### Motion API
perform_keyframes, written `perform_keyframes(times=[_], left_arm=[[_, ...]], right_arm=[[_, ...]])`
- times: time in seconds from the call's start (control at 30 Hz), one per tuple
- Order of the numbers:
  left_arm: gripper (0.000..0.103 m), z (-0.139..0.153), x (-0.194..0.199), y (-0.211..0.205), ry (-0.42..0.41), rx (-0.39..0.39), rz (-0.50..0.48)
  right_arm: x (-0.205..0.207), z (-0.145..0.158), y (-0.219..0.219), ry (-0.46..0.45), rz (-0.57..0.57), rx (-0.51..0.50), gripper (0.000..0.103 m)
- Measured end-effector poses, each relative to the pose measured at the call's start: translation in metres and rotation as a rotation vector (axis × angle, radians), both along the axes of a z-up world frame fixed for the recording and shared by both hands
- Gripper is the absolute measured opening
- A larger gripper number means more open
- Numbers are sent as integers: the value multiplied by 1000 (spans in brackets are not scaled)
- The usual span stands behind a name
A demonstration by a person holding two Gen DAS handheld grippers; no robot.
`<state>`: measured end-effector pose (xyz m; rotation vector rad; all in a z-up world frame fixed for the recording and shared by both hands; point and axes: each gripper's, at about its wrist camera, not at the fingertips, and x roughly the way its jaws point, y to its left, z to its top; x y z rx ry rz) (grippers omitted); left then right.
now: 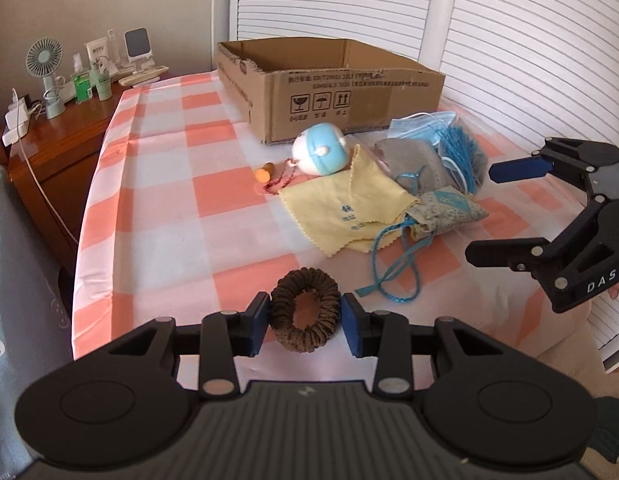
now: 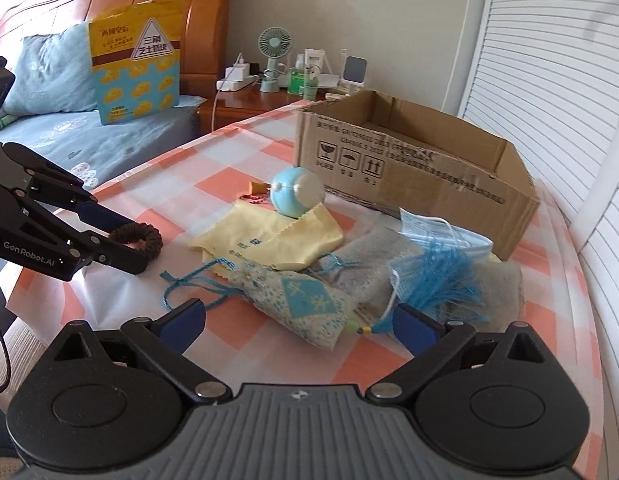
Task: Organize soft objects
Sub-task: 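Lift the hair tie with the left gripper while the right gripper grasps the blue floral sachet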
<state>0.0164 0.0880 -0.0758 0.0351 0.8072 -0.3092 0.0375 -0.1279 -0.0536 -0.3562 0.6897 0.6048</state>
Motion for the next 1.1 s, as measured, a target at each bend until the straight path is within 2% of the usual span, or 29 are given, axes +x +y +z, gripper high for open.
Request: perform_keyframes(times=[0.13, 0.27, 0.37, 0.47, 0.63, 0.73, 1.1], left_arm=[[38, -1, -1, 2, -16, -13, 2], [38, -1, -2, 4, -20, -28, -3], [38, -1, -2, 6, -21, -40, -4], [39, -1, -2, 7, -19, -44, -4], [39, -2, -2, 8, -17, -41, -11], [40, -2, -2, 7, -15, -42, -7], [44, -2, 0, 5, -4, -46, 12]], right_arm=[[18, -5, 20, 19, 56, -19, 102], [30, -12, 29, 94, 102, -49, 102], [24, -15, 30, 162, 130, -67, 103], [8, -13, 30, 188, 173, -86, 103], [1, -14, 32, 139, 163, -121, 103], [15, -18, 25, 197, 142, -53, 103], [11, -24, 18, 130, 190, -8, 103]])
